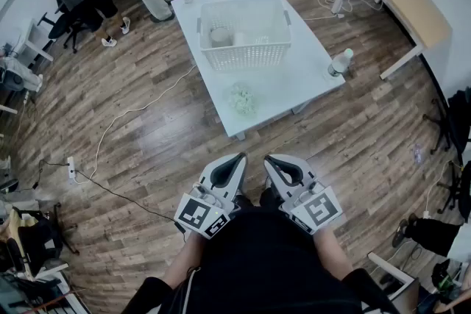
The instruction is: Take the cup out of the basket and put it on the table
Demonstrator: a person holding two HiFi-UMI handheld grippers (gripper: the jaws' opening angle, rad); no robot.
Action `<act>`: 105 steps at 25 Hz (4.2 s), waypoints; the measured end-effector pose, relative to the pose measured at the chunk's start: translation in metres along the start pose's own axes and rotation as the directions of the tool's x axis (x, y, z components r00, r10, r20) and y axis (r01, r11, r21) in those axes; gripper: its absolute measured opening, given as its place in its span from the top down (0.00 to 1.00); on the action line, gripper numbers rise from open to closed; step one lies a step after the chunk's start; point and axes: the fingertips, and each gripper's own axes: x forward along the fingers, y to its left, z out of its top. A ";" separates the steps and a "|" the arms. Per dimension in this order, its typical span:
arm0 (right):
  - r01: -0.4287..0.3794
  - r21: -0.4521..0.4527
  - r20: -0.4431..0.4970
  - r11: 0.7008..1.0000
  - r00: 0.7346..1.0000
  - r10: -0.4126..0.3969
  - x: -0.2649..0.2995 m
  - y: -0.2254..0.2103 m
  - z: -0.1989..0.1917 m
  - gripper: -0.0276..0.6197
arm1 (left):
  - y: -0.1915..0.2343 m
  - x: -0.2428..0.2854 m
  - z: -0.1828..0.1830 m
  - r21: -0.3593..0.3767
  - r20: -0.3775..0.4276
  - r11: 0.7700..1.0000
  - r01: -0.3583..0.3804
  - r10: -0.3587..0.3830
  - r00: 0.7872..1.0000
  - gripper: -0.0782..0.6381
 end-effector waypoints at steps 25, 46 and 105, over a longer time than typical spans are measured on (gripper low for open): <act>-0.027 0.019 -0.029 0.999 0.999 0.027 -0.036 -0.077 -0.015 0.92 | -0.044 0.072 -0.015 0.074 -0.038 0.996 -0.055 0.058 0.998 0.88; 0.013 0.037 -0.022 0.999 1.000 -0.012 0.037 -0.129 -0.008 0.92 | 0.022 0.109 0.009 0.115 -0.021 0.993 -0.040 0.043 0.999 0.88; -0.255 -0.236 -0.438 0.938 0.889 0.132 0.365 -0.319 -0.015 0.67 | 0.235 0.173 0.046 0.085 -0.124 0.996 -0.037 0.047 0.991 0.88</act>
